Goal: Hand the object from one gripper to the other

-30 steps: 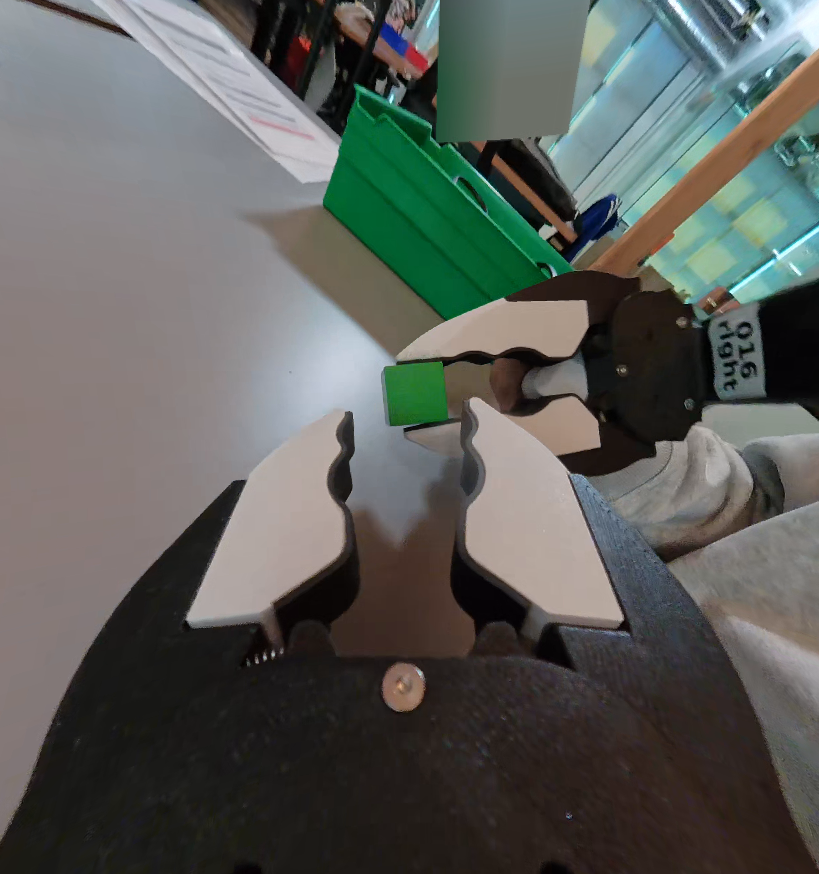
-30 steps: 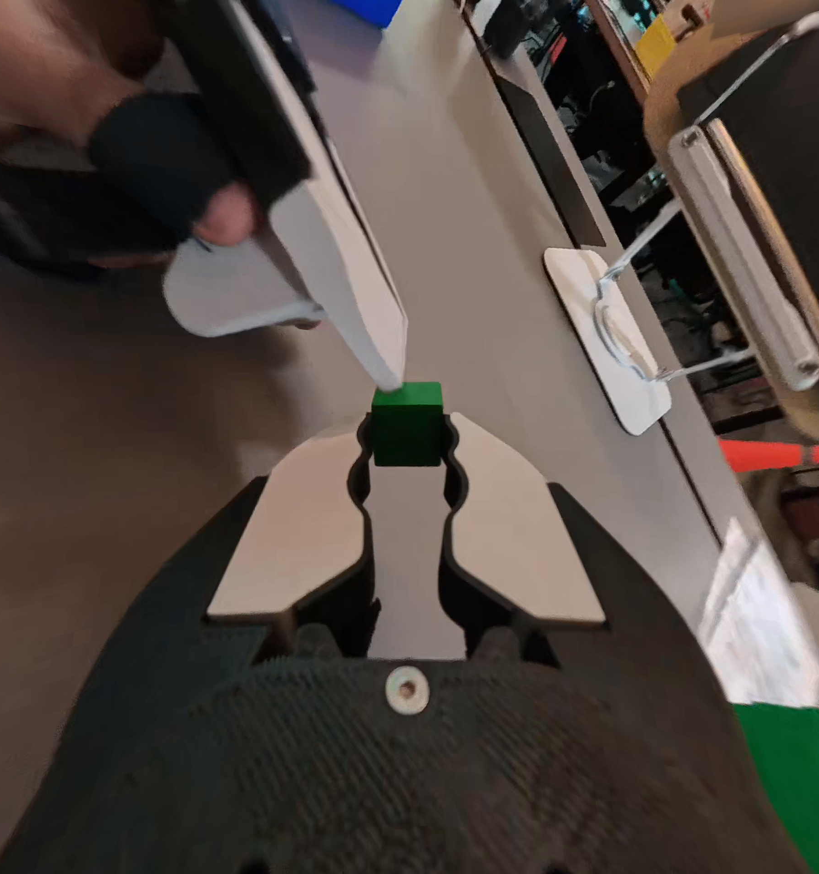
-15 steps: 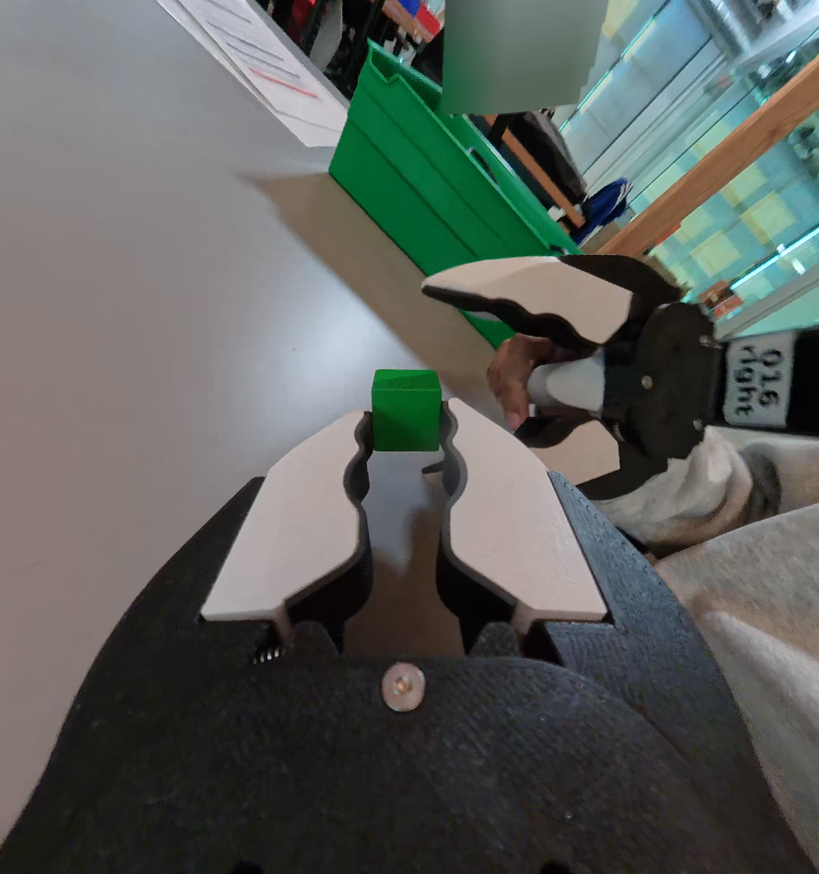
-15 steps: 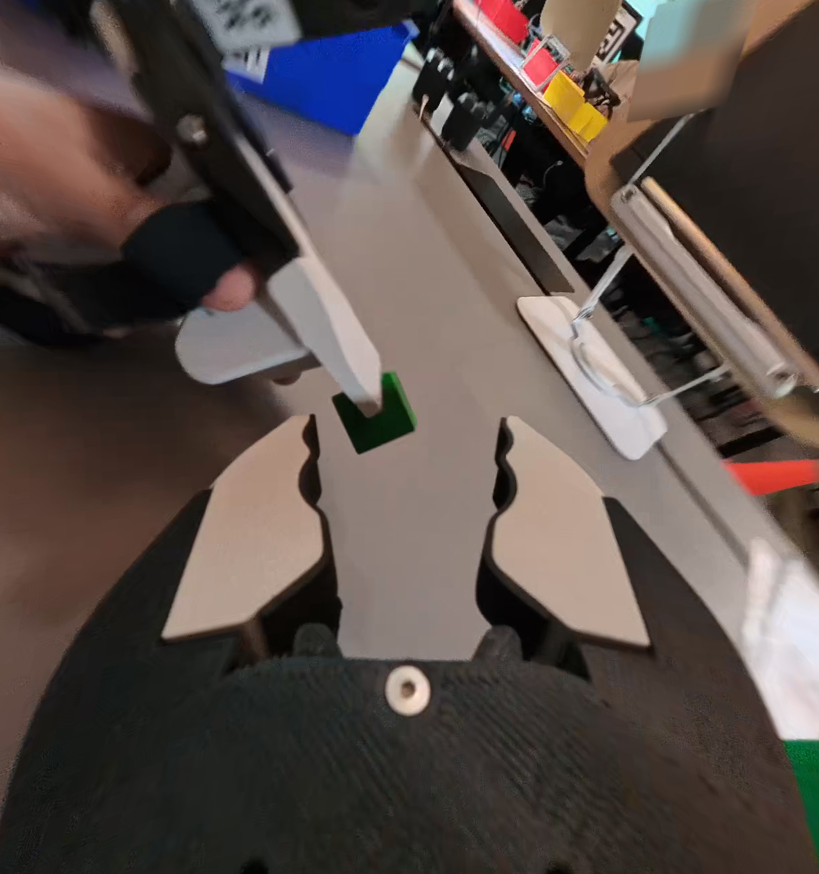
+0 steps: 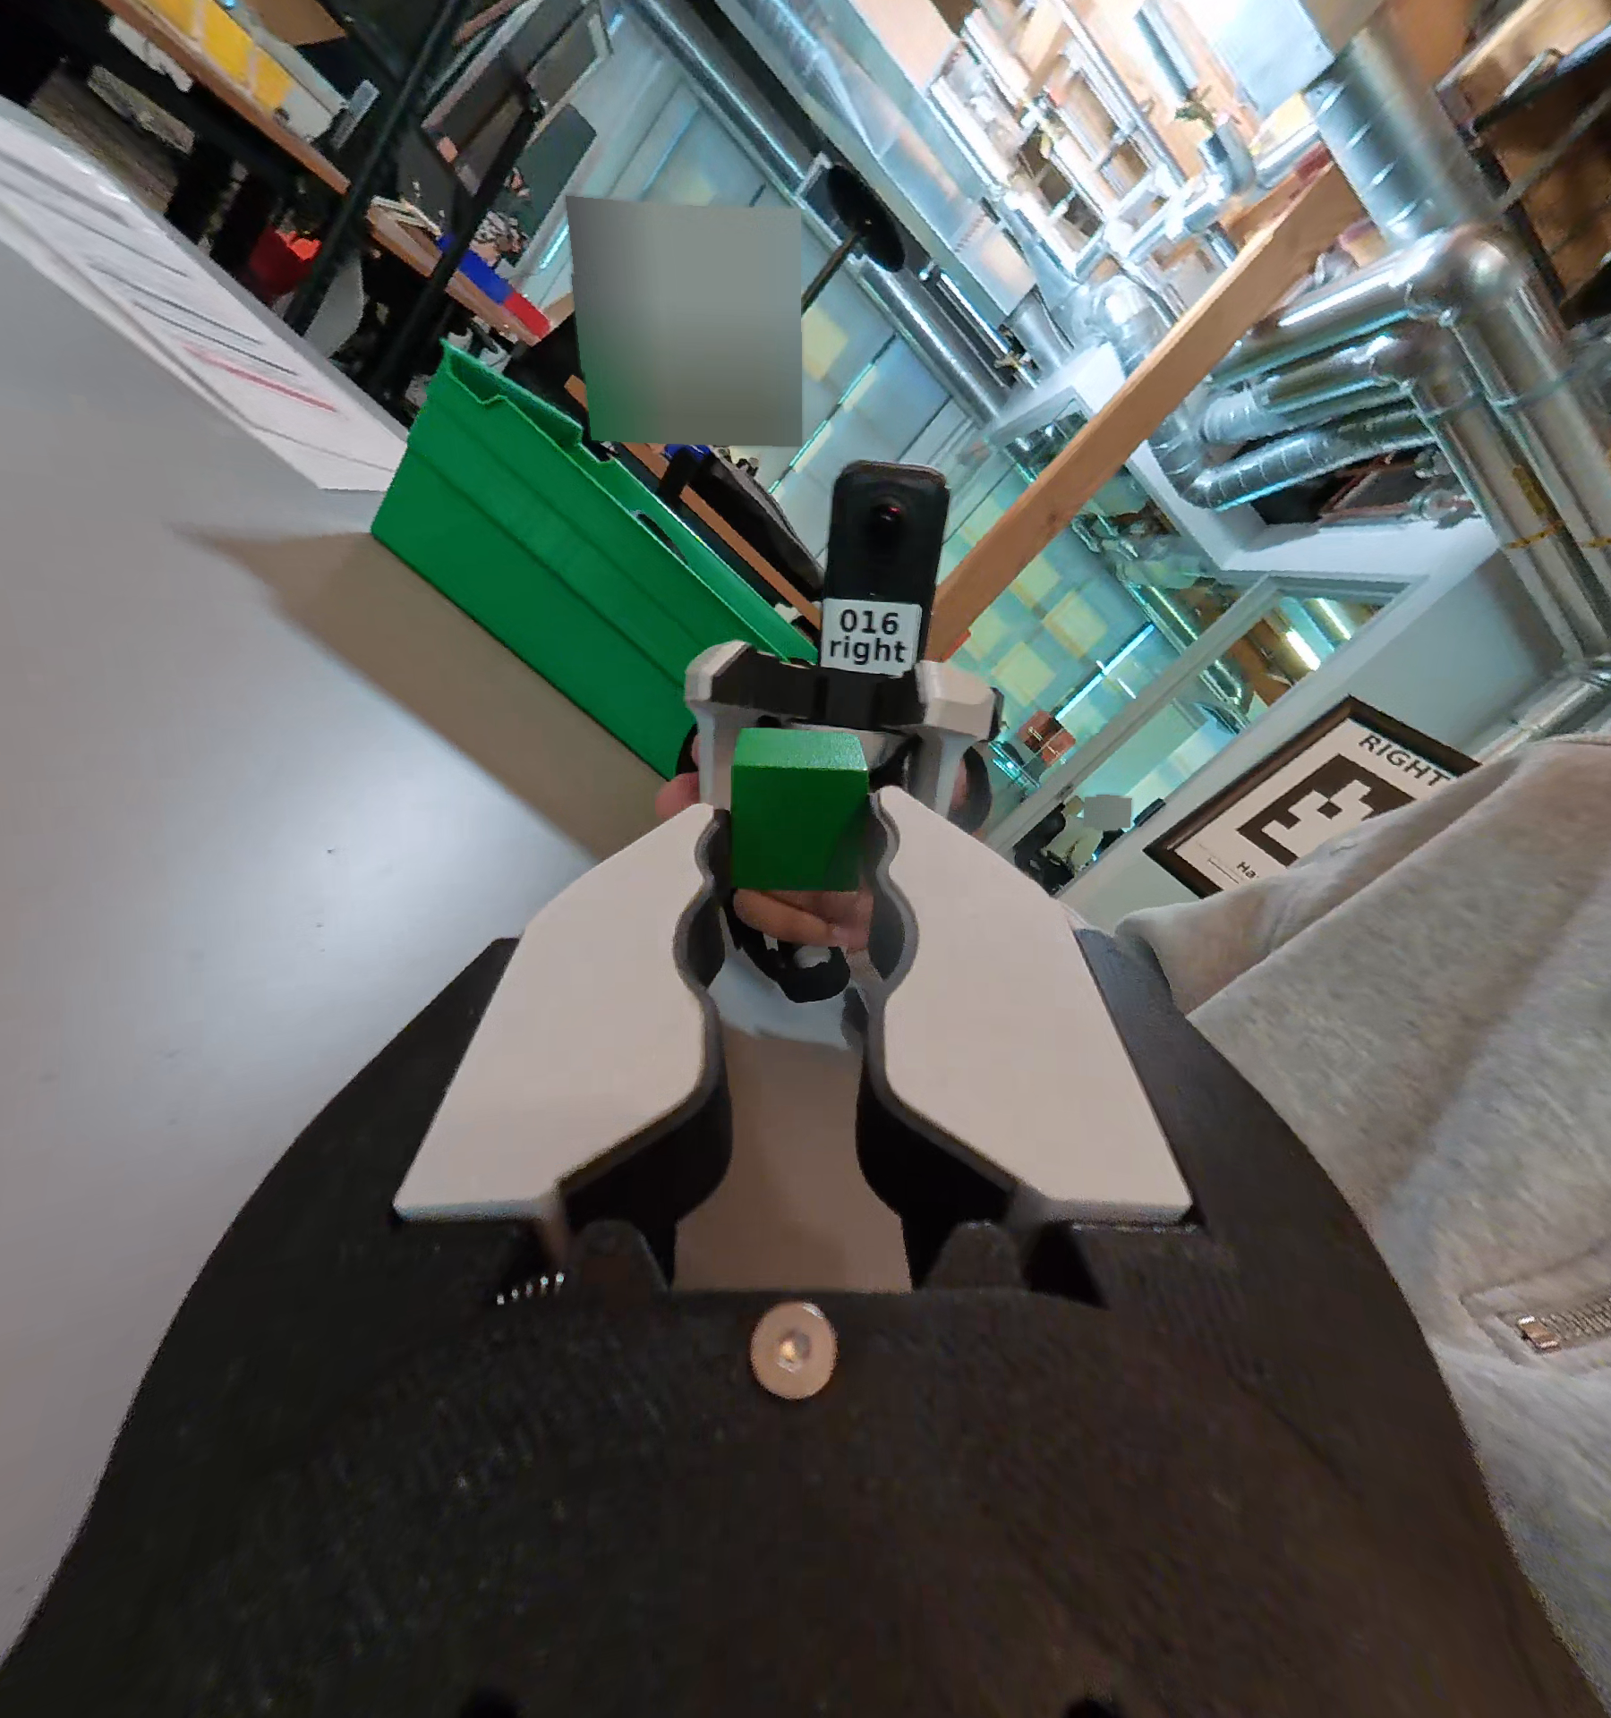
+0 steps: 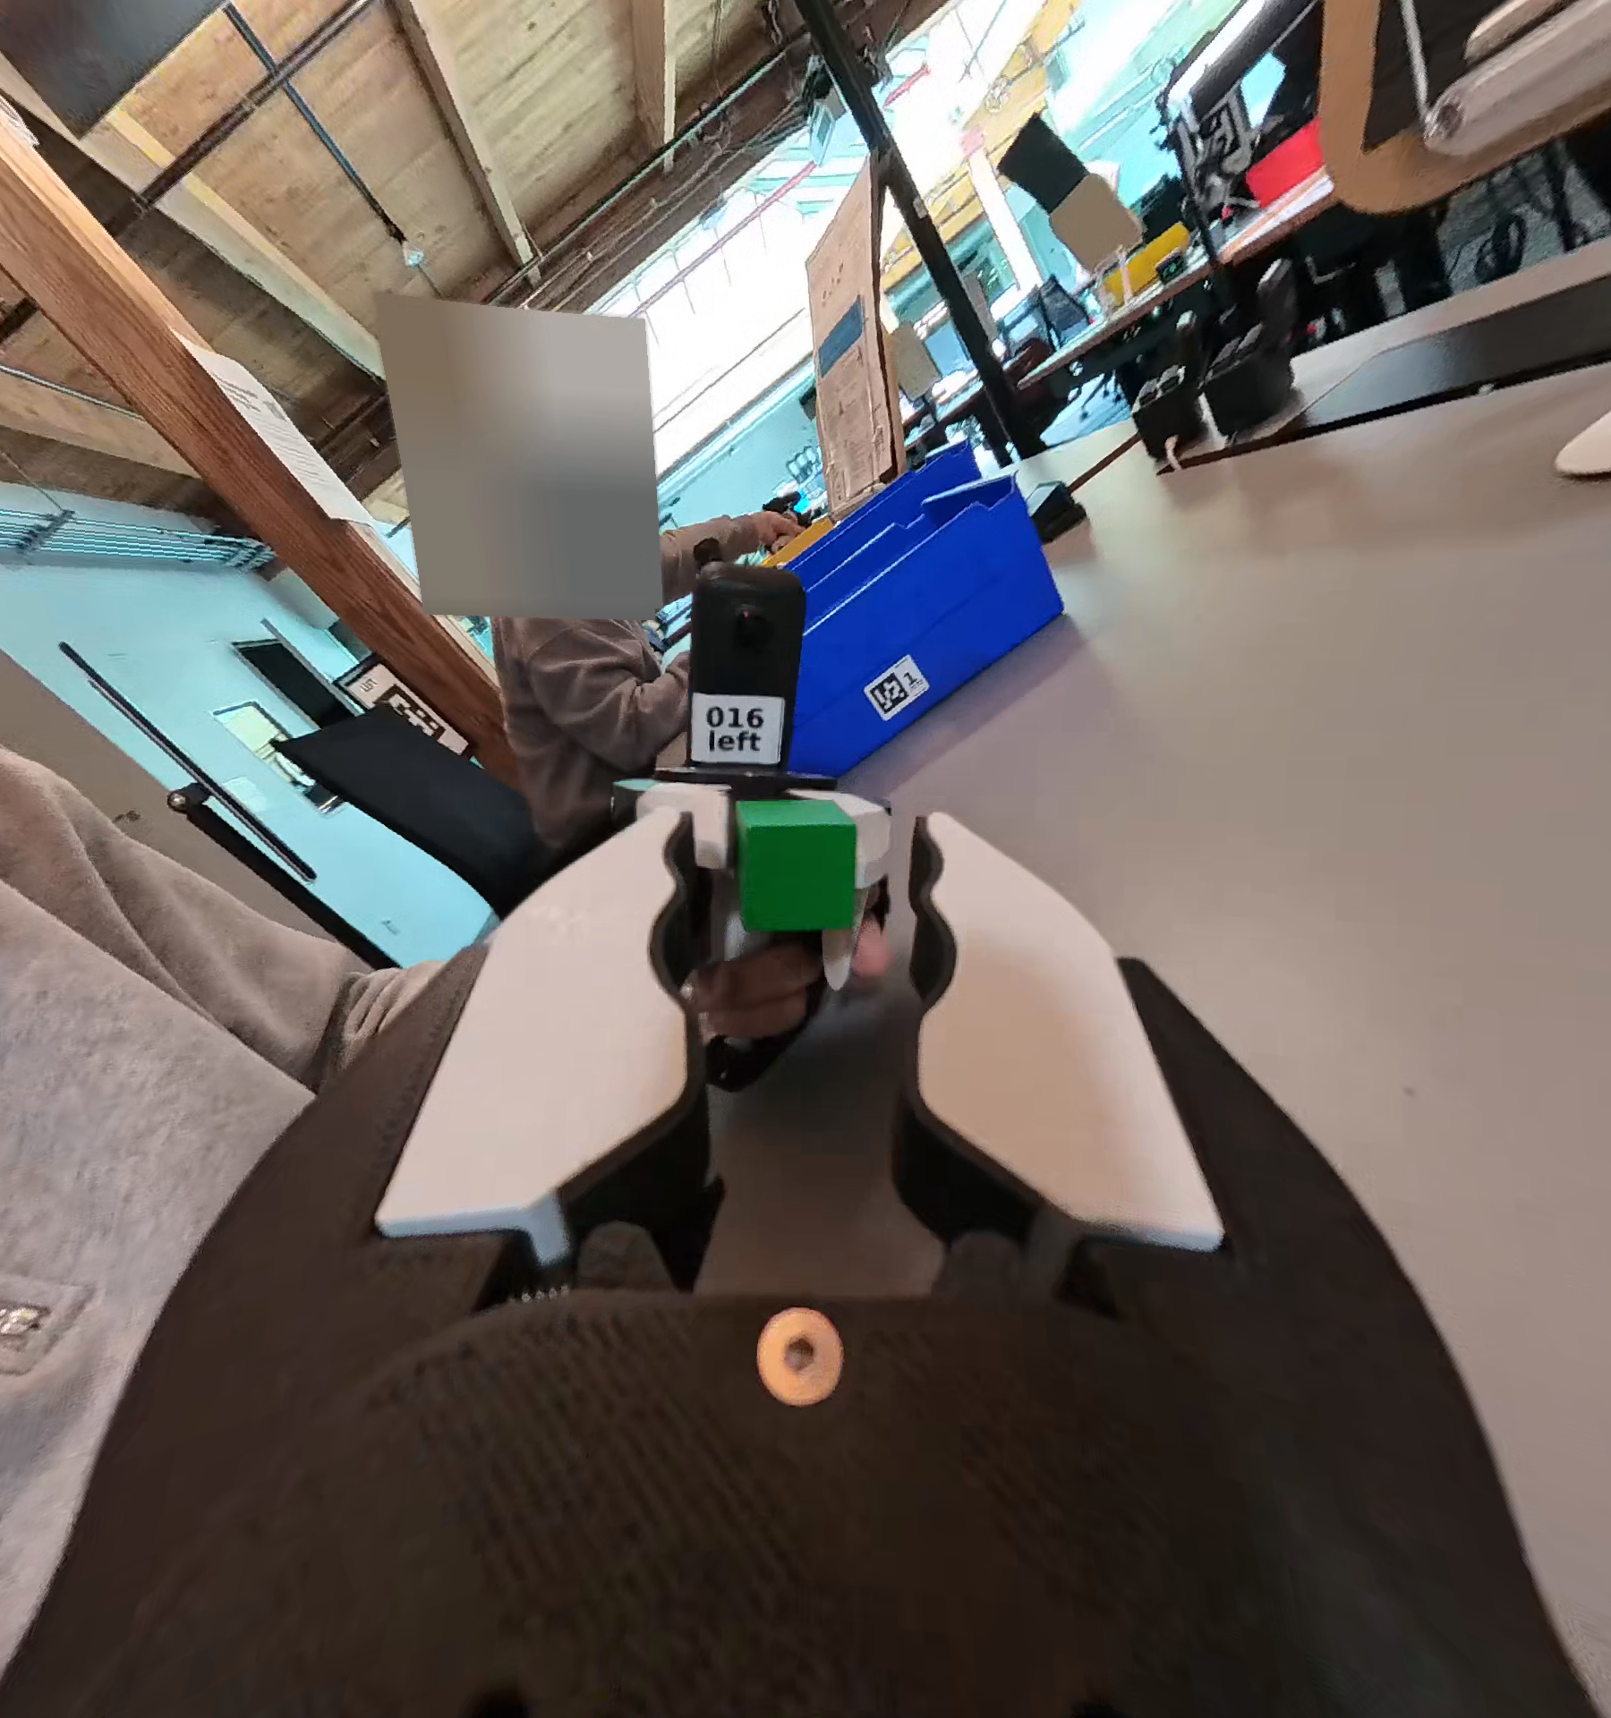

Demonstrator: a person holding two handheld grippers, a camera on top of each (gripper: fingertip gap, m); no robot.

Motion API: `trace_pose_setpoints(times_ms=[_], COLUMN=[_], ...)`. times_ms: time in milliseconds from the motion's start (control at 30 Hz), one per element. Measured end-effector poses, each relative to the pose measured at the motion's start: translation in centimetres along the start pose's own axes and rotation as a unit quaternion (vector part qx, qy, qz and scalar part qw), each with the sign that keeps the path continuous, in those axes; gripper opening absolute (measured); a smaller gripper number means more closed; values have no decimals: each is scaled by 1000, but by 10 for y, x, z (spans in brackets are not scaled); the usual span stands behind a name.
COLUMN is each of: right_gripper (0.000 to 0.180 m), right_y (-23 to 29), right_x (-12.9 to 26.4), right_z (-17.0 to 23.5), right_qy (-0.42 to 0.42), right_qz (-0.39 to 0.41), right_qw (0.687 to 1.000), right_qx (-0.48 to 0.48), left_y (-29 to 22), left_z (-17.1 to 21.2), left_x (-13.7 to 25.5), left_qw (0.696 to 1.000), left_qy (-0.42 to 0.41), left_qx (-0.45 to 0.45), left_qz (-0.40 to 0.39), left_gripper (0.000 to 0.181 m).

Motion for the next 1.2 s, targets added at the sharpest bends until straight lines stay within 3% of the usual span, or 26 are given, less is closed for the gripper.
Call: trace_pose_setpoints(times_ms=[300,533,667,733,833,933,1033,1200], right_gripper=[27,26,26,26,26,27,26,26], right_y=[5,6,5,3,4,15,22,27], right_x=[-7,-7,-2,2,6,5,2,-2], right_z=[9,8,2,-2,-7,-7,0,8], right_qy=[35,44,20,5,-4,14,38,63], right_qz=[-30,-28,-24,-15,12,23,33,19], right_qw=[999,999,999,1000,998,975,937,918], right_qx=[-18,-16,-22,-20,56,219,345,392], left_y=[-4,-6,-4,-4,-1,4,5,5], left_z=[5,5,2,0,6,10,14,9], left_x=[-6,-7,-5,-4,-5,-8,-11,-4], left_qw=[1000,1000,1000,1000,984,961,960,961], left_qy=[16,14,-9,-11,27,11,31,18], left_qx=[-8,-10,-4,17,147,239,244,241], left_qz=[12,16,14,24,96,141,132,137], left_gripper=[28,27,49,52,56,57,52,39])
Point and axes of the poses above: each gripper's, where its closed fingertips meet, x back along the fingers, z out of its underside, y = z × x across the jaws, the point moved 6 cm from there along x, back along the fingers, and after that the axes turned 7 degrees about x, right-handed, at the moved point
